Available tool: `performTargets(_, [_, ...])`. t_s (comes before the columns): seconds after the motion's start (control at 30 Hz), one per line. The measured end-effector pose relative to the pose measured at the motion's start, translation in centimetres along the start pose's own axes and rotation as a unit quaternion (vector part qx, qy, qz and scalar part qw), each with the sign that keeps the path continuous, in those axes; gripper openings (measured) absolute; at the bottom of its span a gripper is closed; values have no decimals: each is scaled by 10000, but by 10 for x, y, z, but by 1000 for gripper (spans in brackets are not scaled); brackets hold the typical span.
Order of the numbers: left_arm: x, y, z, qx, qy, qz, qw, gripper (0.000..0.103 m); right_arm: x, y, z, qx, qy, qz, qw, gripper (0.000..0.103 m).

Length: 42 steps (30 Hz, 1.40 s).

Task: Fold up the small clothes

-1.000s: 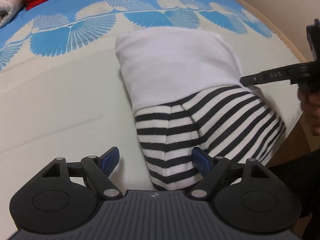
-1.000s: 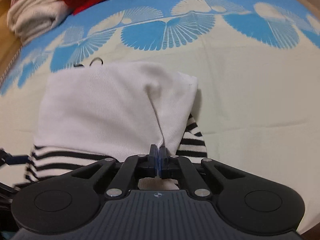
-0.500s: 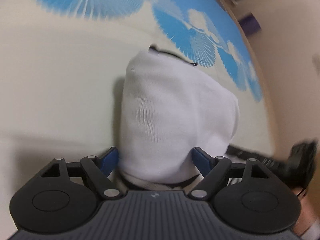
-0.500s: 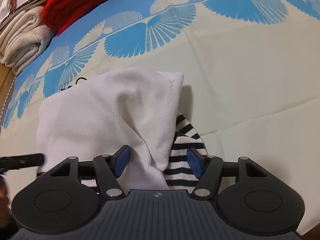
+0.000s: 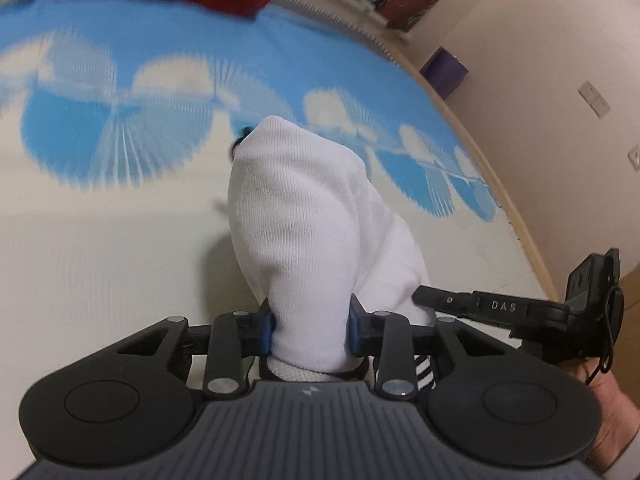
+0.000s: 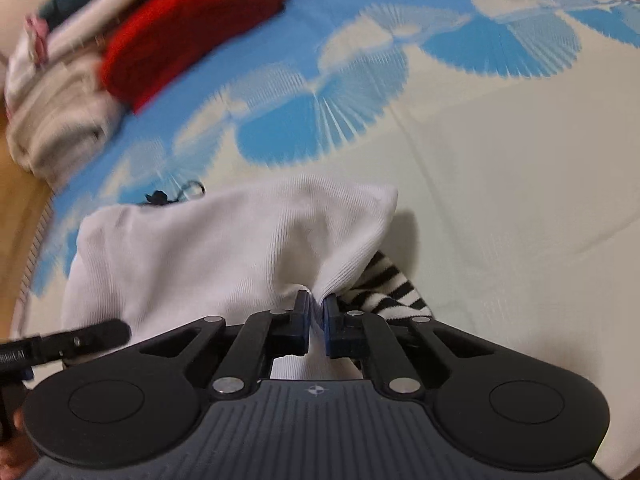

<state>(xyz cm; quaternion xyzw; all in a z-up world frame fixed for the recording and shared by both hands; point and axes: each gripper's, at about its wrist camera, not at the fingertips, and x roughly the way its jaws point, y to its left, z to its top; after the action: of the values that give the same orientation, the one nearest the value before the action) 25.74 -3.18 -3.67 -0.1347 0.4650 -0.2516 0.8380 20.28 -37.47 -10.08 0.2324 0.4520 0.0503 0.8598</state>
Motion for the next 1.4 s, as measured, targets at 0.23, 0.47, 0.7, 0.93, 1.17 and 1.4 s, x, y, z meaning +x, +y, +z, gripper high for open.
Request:
performTargets(0.23, [-30, 63, 63, -140, -310, 365, 9988, 37, 27, 48, 40, -37, -570, 334, 9978, 6])
performTargets(0.47, [-46, 152, 63, -662, -472, 1671, 9826, 54, 87, 122, 54, -556, -649, 330, 9958, 7])
performTargets(0.7, [-45, 133, 33, 69, 142, 1479, 9889, 64, 106, 126, 48, -795, -437, -406, 9950, 22])
performTargets(0.93, [-34, 150, 15, -407, 449, 1628, 9848, 82, 89, 134, 29, -1246, 54, 413, 9913, 57])
performTargets(1.17, [-16, 164, 20, -540, 216, 1065, 9926, 62, 110, 124, 11, -1429, 909, 54, 9855, 8])
performTargets(1.4, [-22, 156, 26, 130, -77, 1331, 9910, 59, 95, 128, 0, -1560, 1114, 240, 9812, 5])
